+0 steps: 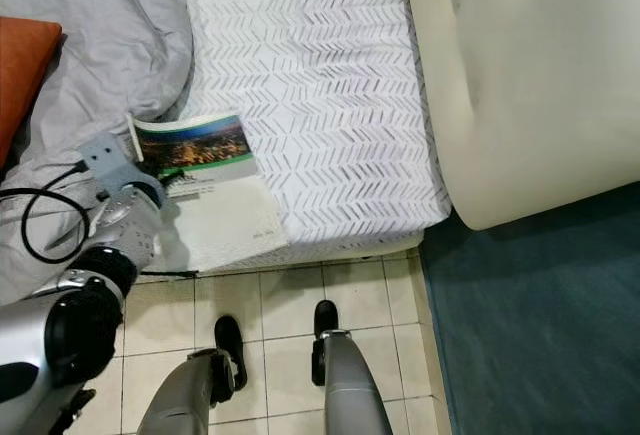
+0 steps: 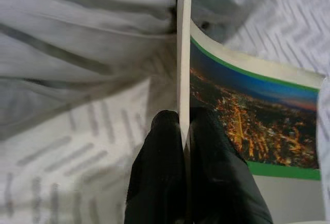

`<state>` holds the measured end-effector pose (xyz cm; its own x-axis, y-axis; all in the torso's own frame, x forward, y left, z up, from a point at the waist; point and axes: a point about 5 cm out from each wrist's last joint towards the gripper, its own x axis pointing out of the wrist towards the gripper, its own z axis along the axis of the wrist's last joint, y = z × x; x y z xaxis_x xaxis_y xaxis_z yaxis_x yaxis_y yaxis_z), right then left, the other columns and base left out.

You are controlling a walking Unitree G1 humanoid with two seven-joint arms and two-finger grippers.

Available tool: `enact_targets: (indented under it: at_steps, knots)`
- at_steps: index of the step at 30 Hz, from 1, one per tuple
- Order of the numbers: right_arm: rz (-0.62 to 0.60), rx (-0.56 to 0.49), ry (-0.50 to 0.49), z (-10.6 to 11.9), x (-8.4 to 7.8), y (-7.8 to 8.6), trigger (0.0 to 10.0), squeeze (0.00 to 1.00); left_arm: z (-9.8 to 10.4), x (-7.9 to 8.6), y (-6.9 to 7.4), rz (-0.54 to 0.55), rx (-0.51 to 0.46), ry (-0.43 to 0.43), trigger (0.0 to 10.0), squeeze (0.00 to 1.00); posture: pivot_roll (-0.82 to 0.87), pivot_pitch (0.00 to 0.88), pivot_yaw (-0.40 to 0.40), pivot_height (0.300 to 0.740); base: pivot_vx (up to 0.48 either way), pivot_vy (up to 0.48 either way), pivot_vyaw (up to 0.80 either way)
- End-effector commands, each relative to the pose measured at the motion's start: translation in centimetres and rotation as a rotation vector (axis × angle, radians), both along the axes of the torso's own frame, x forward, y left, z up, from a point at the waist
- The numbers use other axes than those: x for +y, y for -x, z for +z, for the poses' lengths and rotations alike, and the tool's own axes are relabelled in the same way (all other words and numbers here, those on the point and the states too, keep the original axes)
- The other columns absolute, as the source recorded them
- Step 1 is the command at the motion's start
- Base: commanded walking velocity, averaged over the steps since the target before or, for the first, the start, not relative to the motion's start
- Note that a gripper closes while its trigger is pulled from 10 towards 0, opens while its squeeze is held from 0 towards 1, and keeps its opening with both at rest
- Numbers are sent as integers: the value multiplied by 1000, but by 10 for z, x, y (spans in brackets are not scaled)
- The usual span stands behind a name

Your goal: Clean up the room

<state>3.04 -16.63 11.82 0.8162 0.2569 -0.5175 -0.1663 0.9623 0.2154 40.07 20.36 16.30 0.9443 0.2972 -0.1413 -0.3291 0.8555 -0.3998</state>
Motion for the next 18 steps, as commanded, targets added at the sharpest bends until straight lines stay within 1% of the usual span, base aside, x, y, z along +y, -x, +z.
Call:
enact_targets:
  at_steps: [1, 2, 3, 4, 6, 7, 8, 9, 10, 11, 12, 13, 14, 17, 18]
  knots:
    - [-2, 36, -1, -4, -2, 2, 10000, 0, -4, 4, 2, 17, 4, 50, 10000, 0, -435, 581, -87, 740, 0, 0, 0]
    - [-2, 36, -1, -4, -2, 2, 10000, 0, -4, 4, 2, 17, 4, 50, 10000, 0, -435, 581, -87, 740, 0, 0, 0]
    - [0, 26, -2, -5, -2, -1, 10000, 0, 2, -8, -3, -63, -20, 52, 10000, 0, -431, 575, -83, 740, 0, 0, 0]
    - [0, 26, -2, -5, -2, -1, 10000, 0, 2, -8, -3, -63, -20, 52, 10000, 0, -431, 575, -83, 740, 0, 0, 0]
    - [2, 21, -3, -5, -1, -2, 10000, 0, 11, -18, -7, -123, -47, 36, 10000, 0, -435, 564, -79, 740, 0, 0, 0]
    - [2, 21, -3, -5, -1, -2, 10000, 0, 11, -18, -7, -123, -47, 36, 10000, 0, -435, 564, -79, 740, 0, 0, 0]
    - [4, 25, -4, -5, -1, -1, 10000, 0, 19, -24, -10, -155, -71, 19, 10000, 0, -440, 563, -79, 740, 0, 0, 0]
    - [5, 30, -4, -5, -1, 1, 10000, 0, 25, -30, -12, -187, -96, 12, 10000, 86, -450, 563, -81, 740, 0, 0, 0]
    - [6, 33, -4, -5, 0, 2, 10000, 0, 30, -34, -14, -208, -112, 8, 10000, 86, -450, 563, -81, 740, 0, 0, 0]
    - [6, 33, -4, -5, 0, 2, 10000, 0, 30, -34, -14, -208, -112, 8, 10000, 86, -450, 563, -81, 740, 0, 0, 0]
    - [6, 38, -3, -5, 0, 3, 10000, 0, 33, -38, -15, -232, -123, -12, 10000, 1000, -459, 563, -79, 740, 0, 0, 0]
    - [6, 38, -3, -5, 0, 3, 10000, 0, 33, -38, -15, -232, -123, -12, 10000, 1000, -459, 563, -79, 740, 0, 0, 0]
    - [2, 47, -3, -4, 1, 5, 10000, 0, 39, -44, -16, -273, -134, -68, 10000, 1000, -462, 562, -72, 740, 0, 0, 0]
    - [-1, 53, -4, -6, 1, 7, 10000, 0, 44, -46, -17, -297, -144, -114, 10000, 1000, -454, 560, -63, 740, 0, 0, 0]
    - [-1, 53, -4, -6, 1, 7, 10000, 0, 44, -46, -17, -297, -144, -114, 10000, 1000, -454, 560, -63, 740, 0, 0, 0]
